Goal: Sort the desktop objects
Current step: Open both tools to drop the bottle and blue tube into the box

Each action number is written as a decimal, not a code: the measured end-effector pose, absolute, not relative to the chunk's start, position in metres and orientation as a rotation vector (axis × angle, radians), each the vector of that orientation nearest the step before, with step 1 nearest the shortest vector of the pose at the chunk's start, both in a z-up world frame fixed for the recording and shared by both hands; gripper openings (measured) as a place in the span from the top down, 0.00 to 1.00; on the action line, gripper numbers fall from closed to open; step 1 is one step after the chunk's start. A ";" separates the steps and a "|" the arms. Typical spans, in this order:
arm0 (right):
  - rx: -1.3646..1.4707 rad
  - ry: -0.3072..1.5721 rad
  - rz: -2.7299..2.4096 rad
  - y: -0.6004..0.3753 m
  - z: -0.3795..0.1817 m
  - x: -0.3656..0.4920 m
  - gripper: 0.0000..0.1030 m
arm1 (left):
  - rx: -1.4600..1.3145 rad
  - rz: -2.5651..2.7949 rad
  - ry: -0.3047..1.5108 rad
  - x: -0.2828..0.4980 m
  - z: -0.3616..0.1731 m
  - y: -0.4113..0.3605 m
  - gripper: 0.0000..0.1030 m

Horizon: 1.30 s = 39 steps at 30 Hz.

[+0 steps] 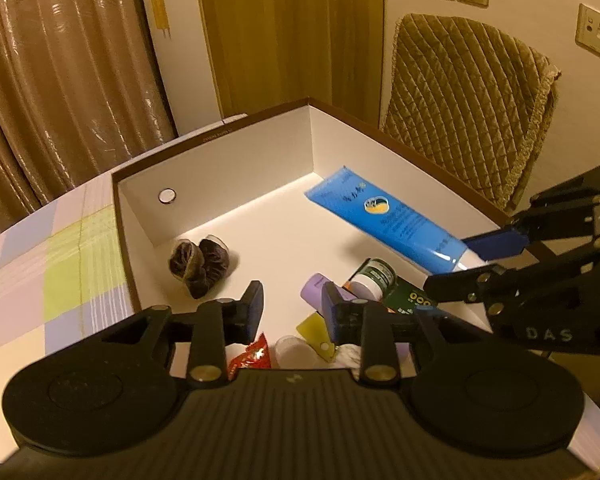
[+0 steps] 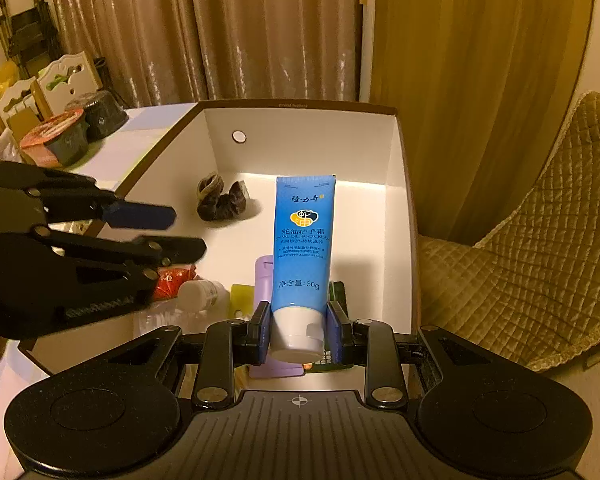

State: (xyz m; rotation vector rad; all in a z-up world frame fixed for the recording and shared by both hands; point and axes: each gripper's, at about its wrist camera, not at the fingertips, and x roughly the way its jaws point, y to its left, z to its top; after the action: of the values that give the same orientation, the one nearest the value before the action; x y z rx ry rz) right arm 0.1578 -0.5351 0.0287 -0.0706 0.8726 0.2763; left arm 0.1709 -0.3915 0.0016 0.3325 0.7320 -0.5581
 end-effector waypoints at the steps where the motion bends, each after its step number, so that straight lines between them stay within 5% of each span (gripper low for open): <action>1: -0.074 0.877 0.278 -0.535 0.028 0.158 0.73 | 0.329 -0.552 0.727 0.171 0.003 -0.389 0.74; 39: -0.145 0.906 0.272 -0.507 0.020 0.159 0.73 | 0.253 -0.458 0.665 0.139 0.038 -0.333 0.65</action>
State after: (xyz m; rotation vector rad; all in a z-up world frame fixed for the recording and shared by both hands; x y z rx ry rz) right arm 0.1591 -0.5068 0.0202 -0.1452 0.9059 0.2725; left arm 0.1393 -0.3329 0.0378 0.2531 0.6655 -0.4582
